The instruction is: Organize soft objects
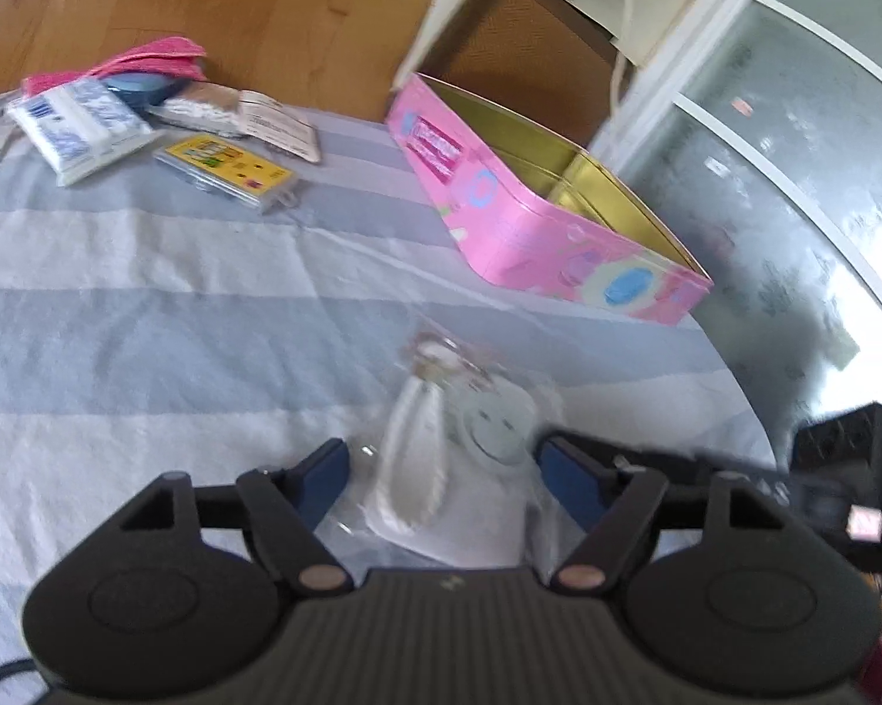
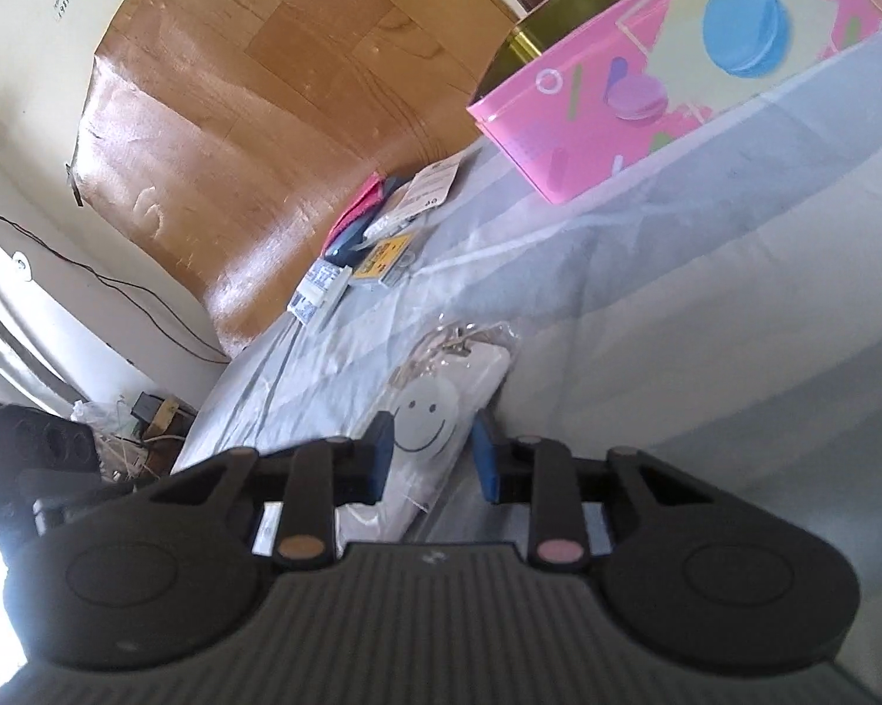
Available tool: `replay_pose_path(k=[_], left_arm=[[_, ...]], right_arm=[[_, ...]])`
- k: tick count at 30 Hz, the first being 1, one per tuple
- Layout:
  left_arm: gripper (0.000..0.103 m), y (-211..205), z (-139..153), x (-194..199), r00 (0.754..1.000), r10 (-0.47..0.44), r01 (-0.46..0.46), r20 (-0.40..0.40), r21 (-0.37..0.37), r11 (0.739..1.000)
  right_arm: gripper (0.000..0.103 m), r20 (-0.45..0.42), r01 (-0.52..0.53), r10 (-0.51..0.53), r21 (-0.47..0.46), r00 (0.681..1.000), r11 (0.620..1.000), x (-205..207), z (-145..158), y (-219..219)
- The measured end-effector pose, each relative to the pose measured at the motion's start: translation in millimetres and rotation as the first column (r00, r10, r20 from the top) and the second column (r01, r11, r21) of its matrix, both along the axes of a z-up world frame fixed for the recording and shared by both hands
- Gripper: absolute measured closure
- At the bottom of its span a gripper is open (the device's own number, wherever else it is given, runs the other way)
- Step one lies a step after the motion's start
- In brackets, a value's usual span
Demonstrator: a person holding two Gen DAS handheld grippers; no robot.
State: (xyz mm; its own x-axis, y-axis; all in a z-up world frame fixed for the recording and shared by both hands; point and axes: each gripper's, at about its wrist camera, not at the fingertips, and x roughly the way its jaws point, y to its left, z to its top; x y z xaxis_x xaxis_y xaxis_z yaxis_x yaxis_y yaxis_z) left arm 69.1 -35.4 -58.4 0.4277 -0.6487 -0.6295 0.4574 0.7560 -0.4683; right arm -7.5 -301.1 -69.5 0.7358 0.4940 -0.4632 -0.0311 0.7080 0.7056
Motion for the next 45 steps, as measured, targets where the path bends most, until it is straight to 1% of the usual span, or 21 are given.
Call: replay_pose_path(k=[3, 6, 8, 9, 10, 12, 13, 14, 16, 20, 25, 29, 31, 34, 38, 39, 41, 43, 45], left_arm=[[0.028, 5.3, -0.5, 5.5, 1.000, 0.022, -0.022, -0.008, -0.014, 1.000], [0.031, -0.3, -0.5, 1.1, 1.000, 0.003, -0.004, 0.017, 0.006, 1.000], [0.033, -8.1, -0.9, -4.6, 0.999, -0.013, 0.013, 0.031, 0.015, 1.000], [0.032, -12.5, 0.2, -7.9, 0.999, -0.009, 0.007, 0.044, 0.040, 0.999], [0.032, -15.4, 1.3, -10.0, 0.999, -0.009, 0.006, 0.053, 0.057, 0.998], [0.033, -16.4, 5.0, -11.6, 0.999, -0.001, -0.002, 0.052, 0.060, 0.998], [0.033, -15.1, 7.8, -11.4, 0.999, 0.002, -0.004, 0.052, 0.047, 0.999], [0.035, -14.0, 12.2, -10.8, 0.998, 0.004, -0.006, 0.056, 0.030, 1.000], [0.035, -15.6, 23.5, -8.7, 0.997, 0.006, -0.006, 0.075, 0.006, 1.000], [0.035, -31.9, 57.1, 1.0, 0.988, -0.005, 0.008, 0.154, -0.016, 1.000], [0.035, -75.4, 94.1, 29.2, 0.969, -0.048, 0.047, 0.240, 0.008, 0.999], [0.035, -122.9, 106.4, 58.3, 0.961, -0.087, 0.080, 0.264, 0.038, 0.996], [0.035, -147.9, 105.9, 74.9, 0.959, -0.106, 0.096, 0.264, 0.050, 0.994], [0.035, -182.9, 98.3, 97.8, 0.960, -0.134, 0.123, 0.245, 0.061, 0.991], [0.035, -225.7, 81.0, 122.1, 0.966, -0.176, 0.165, 0.191, 0.072, 0.984], [0.034, -234.3, 75.8, 125.0, 0.966, -0.187, 0.176, 0.180, 0.076, 0.981], [0.033, -249.3, 65.5, 134.5, 0.971, -0.189, 0.182, 0.146, 0.055, 0.982], [0.033, -262.3, 55.8, 141.5, 0.975, -0.187, 0.180, 0.119, 0.068, 0.981], [0.031, -265.3, 50.4, 142.9, 0.980, -0.163, 0.154, 0.110, 0.086, 0.984]], right_arm=[[0.070, -0.013, -0.009, 0.009, 0.011, 1.000, 1.000, -7.1, 0.8, -4.9], [0.070, -0.017, -0.020, 0.020, -0.007, 1.000, 1.000, -12.7, 2.0, -3.7], [0.072, -0.015, -0.036, 0.036, -0.001, 0.999, 0.999, -12.1, 0.6, -0.5], [0.078, -0.013, -0.046, 0.046, 0.005, 0.999, 0.999, -8.0, -1.3, 4.0], [0.082, -0.007, -0.049, 0.049, 0.003, 0.999, 0.999, -5.8, -1.7, 8.3], [0.083, 0.011, -0.048, 0.049, -0.065, 0.999, 0.997, -2.8, 1.8, 19.0], [0.085, 0.016, -0.046, 0.047, -0.079, 0.999, 0.996, -2.6, 2.6, 20.8], [0.085, 0.023, -0.040, 0.042, -0.082, 0.999, 0.996, -2.5, 3.0, 21.6], [0.086, 0.048, -0.027, 0.032, -0.094, 0.998, 0.995, -2.9, 6.3, 20.1], [0.086, 0.128, 0.009, 0.003, -0.096, 0.992, 0.995, -1.9, 23.5, 7.9], [0.086, 0.208, 0.076, -0.053, -0.103, 0.977, 0.992, 15.4, 47.6, -15.5], [0.086, 0.279, 0.158, -0.122, -0.108, 0.952, 0.981, 33.1, 63.1, -42.3], [0.086, 0.299, 0.201, -0.161, -0.110, 0.941, 0.973, 43.4, 65.6, -58.9], [0.086, 0.298, 0.258, -0.218, -0.100, 0.929, 0.961, 59.3, 61.0, -86.2], [0.086, 0.288, 0.330, -0.284, -0.124, 0.915, 0.936, 73.6, 53.4, -115.5], [0.086, 0.288, 0.352, -0.302, -0.138, 0.909, 0.926, 75.7, 52.0, -122.3], [0.085, 0.298, 0.396, -0.336, -0.168, 0.893, 0.903, 77.8, 49.8, -135.2], [0.080, 0.308, 0.435, -0.362, -0.216, 0.880, 0.874, 77.4, 48.4, -145.5], [0.075, 0.317, 0.480, -0.390, -0.286, 0.864, 0.829, 82.4, 43.2, -151.9]])
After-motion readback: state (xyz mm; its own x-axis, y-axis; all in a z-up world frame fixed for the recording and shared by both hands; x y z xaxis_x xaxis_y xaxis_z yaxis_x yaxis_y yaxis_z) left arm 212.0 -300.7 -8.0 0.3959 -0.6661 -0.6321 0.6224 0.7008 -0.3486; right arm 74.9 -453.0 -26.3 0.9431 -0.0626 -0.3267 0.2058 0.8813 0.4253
